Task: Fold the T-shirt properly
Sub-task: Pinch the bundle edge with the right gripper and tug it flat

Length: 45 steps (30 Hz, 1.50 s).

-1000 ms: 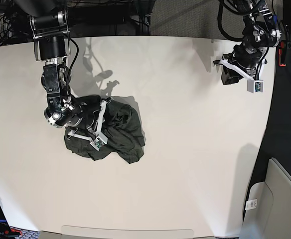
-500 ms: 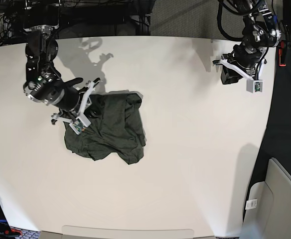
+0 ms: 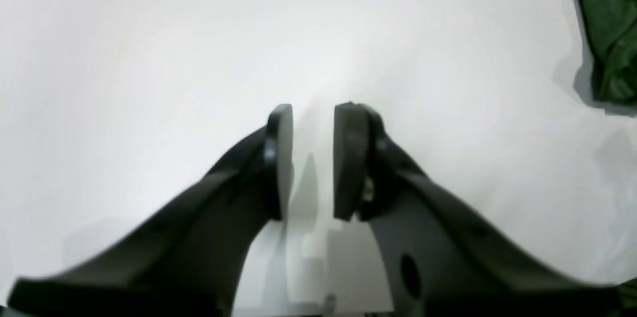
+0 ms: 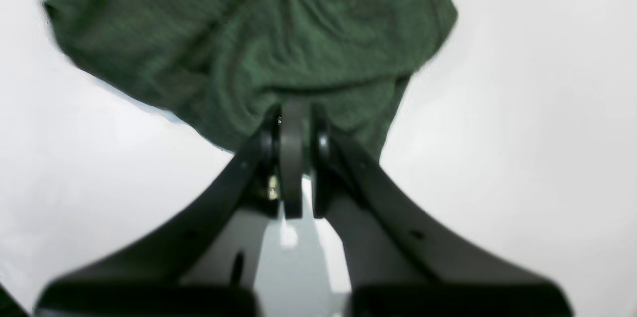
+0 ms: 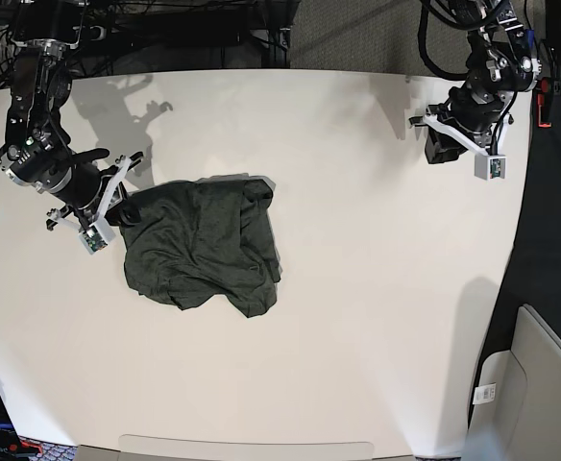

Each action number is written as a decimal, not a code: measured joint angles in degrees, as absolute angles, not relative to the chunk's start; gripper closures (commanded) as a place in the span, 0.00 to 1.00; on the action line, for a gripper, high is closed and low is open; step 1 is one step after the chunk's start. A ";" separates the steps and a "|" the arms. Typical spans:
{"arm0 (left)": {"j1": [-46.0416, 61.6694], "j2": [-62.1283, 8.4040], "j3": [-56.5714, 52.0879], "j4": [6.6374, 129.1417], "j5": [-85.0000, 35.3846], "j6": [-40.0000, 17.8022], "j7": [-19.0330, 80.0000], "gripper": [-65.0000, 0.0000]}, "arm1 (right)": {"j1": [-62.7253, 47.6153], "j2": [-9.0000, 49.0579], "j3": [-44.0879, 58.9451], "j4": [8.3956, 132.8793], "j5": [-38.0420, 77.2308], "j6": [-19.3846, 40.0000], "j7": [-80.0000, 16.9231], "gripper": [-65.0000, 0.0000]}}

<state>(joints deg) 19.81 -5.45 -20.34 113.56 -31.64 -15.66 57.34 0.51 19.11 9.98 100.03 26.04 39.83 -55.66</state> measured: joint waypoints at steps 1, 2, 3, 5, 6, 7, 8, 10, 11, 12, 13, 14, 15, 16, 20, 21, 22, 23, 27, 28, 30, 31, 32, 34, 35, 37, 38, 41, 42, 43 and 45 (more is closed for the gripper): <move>19.79 -5.43 -20.32 113.56 -31.66 -15.66 57.36 0.80 | 0.78 18.65 9.82 98.83 24.60 39.83 -55.86 0.98; 19.79 -5.43 -20.32 113.56 -31.66 -15.66 57.36 0.80 | 1.23 17.74 9.34 97.58 22.48 39.70 -56.01 0.98; 19.79 -5.41 -20.32 113.56 -31.66 -15.66 57.34 0.80 | 1.58 16.84 9.06 96.33 21.08 39.59 -55.90 0.98; 19.79 -5.43 -20.32 113.56 -31.64 -15.64 57.36 0.80 | 2.59 14.35 8.64 94.06 18.09 39.75 -55.92 0.98; 19.79 -5.43 -20.32 113.56 -31.64 -15.64 57.36 0.80 | 3.16 13.08 8.62 92.71 16.75 39.79 -55.68 0.98; 19.79 -5.45 -20.34 113.56 -31.66 -15.66 57.36 0.80 | 3.79 11.94 8.62 91.35 15.33 39.88 -55.70 0.98; 19.79 -5.41 -20.36 113.56 -31.64 -15.66 57.34 0.80 | 4.43 10.94 8.69 90.04 14.26 39.88 -55.46 0.98; 19.70 -5.43 -20.36 113.56 -31.66 -15.66 57.36 0.80 | 5.91 9.63 8.75 87.74 12.53 39.94 -54.30 0.98; 19.68 -5.45 -20.38 113.56 -31.64 -15.66 57.34 0.80 | 6.81 9.06 8.88 86.46 12.27 39.90 -54.17 0.98; 19.68 -5.45 -20.38 113.56 -31.66 -15.64 57.34 0.80 | 7.94 8.56 8.93 85.01 12.34 39.86 -53.67 0.98; 19.68 -5.43 -20.40 113.56 -31.66 -15.64 57.39 0.80 | 9.04 8.16 8.93 83.64 12.25 39.88 -53.25 0.98; 19.68 -5.43 -20.40 113.56 -31.64 -15.64 57.36 0.80 | 9.78 7.90 8.91 82.37 12.32 39.88 -52.69 0.98; 19.68 -5.45 -20.40 113.56 -31.66 -15.66 57.34 0.80 | 10.55 7.55 8.95 80.99 12.38 39.86 -51.81 0.98; 19.70 -5.43 -20.40 113.56 -31.64 -15.64 57.34 0.80 | 11.25 7.31 8.99 79.83 12.45 39.86 -51.13 0.98; 19.84 -5.43 -20.43 113.56 -31.64 -15.66 57.36 0.80 | 14.22 5.87 9.04 76.25 12.36 39.83 -51.00 0.98; 19.81 -5.43 -20.43 113.56 -31.66 -15.66 57.34 0.80 | 14.50 5.52 9.02 75.96 12.34 39.64 -50.96 0.98; 19.81 -5.43 -20.43 113.56 -31.66 -15.66 57.34 0.80 | 14.57 5.34 9.02 75.96 12.34 39.64 -51.00 0.98; 19.84 -5.43 -20.43 113.56 -31.64 -15.66 57.36 0.80 | 14.41 5.08 8.60 76.14 12.32 39.53 -50.98 0.98; 19.81 -5.41 -20.47 113.56 -31.68 -15.66 57.32 0.80 | 13.08 5.15 6.72 79.92 12.19 39.24 -56.12 0.98; 19.86 -5.41 -20.49 113.56 -31.64 -15.64 57.32 0.80 | 11.64 4.89 6.57 82.06 11.88 39.44 -57.58 0.98; 19.86 -5.43 -20.62 113.58 -31.68 -15.68 57.01 0.80 | 7.60 4.71 6.50 86.61 12.38 39.38 -57.89 0.98; 19.88 -5.39 -20.64 113.58 -31.66 -15.66 56.99 0.80 | 5.85 4.75 6.42 88.77 12.23 39.79 -58.46 0.98; 19.90 -5.39 -20.64 113.58 -31.64 -15.66 57.14 0.80 | 4.84 4.73 6.42 90.39 12.12 39.92 -58.94 0.98; 19.97 -5.41 -20.64 113.58 -31.66 -15.66 57.10 0.80 | 3.46 4.73 6.26 92.82 11.07 39.90 -60.49 0.98; 19.81 -5.43 -20.64 113.58 -31.66 -15.66 57.14 0.80 | 3.18 4.75 6.02 93.17 11.05 39.83 -60.47 0.98; 19.81 -5.45 -20.64 113.58 -31.66 -15.66 57.12 0.80 | 2.90 5.10 4.62 93.14 11.09 39.66 -60.01 0.98; 19.81 -5.41 -20.64 113.58 -31.66 -15.66 57.14 0.80 | 3.05 5.08 3.84 92.88 11.14 39.68 -59.99 0.98; 19.68 -5.43 -20.64 113.58 -31.64 -15.64 57.17 0.80 | 3.51 4.54 1.83 92.55 11.05 39.66 -59.81 0.98; 19.68 -5.45 -20.64 113.58 -31.64 -15.64 57.17 0.80 | 3.75 4.10 0.89 92.16 11.11 39.68 -59.83 0.98; 19.68 -5.43 -20.64 113.58 -31.66 -15.66 57.14 0.80 | 4.40 3.53 0.14 91.24 11.20 39.68 -59.53 0.98; 19.68 -5.41 -20.62 113.58 -31.66 -15.66 57.34 0.80 | 6.07 2.39 -0.89 88.71 11.92 39.70 -58.98 0.98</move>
<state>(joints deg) 19.68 -5.41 -20.62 113.58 -31.66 -15.66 57.34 6.07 2.39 -0.89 88.71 11.92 39.70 -58.98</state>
